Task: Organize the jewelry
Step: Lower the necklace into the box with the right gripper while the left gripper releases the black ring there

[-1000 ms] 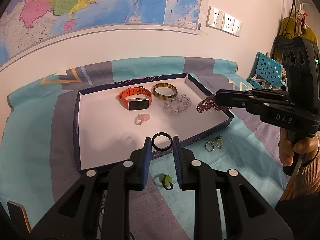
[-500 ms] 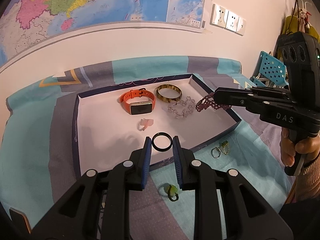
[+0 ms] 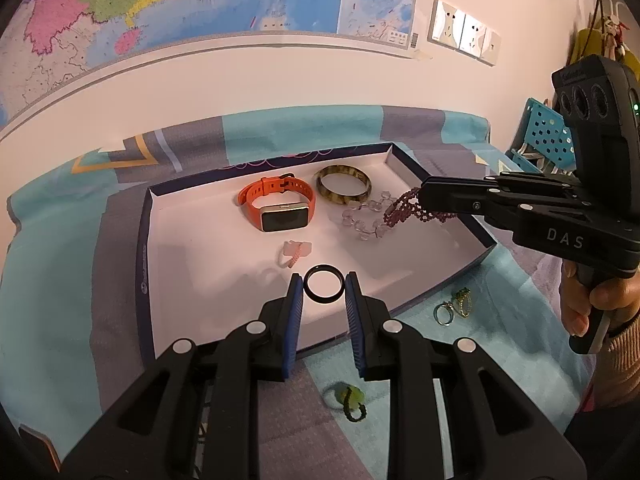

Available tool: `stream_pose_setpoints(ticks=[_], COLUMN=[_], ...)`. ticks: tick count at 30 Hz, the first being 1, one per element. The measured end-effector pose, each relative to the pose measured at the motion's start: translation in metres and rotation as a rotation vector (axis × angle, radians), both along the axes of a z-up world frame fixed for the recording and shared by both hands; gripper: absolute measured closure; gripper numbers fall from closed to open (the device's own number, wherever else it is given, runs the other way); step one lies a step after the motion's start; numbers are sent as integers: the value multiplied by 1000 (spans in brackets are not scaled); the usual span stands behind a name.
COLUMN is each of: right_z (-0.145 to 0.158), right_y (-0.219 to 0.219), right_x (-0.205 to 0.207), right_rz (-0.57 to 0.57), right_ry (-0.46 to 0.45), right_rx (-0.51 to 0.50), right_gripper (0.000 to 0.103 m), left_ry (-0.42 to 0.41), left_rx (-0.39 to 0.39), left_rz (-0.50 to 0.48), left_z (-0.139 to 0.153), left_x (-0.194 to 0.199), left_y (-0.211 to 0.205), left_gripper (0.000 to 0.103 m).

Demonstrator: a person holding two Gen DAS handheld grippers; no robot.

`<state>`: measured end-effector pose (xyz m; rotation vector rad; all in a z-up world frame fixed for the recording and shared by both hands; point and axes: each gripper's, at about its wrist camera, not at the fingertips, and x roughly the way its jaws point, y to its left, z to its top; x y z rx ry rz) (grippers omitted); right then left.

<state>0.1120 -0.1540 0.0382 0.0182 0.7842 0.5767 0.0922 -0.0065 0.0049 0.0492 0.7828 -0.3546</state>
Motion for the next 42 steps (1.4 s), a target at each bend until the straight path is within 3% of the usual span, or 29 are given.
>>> stream_pose_setpoints(ticks=[42], right_z=[-33], right_y=[9], right_x=[37], right_rz=[11], right_ry=[90], right_rx=[-81], right_gripper=[100], left_ry=[123], left_rx=[5], left_rz=[39], left_z=[-30], left_x=[49], left_y=[-5], left_gripper=[81])
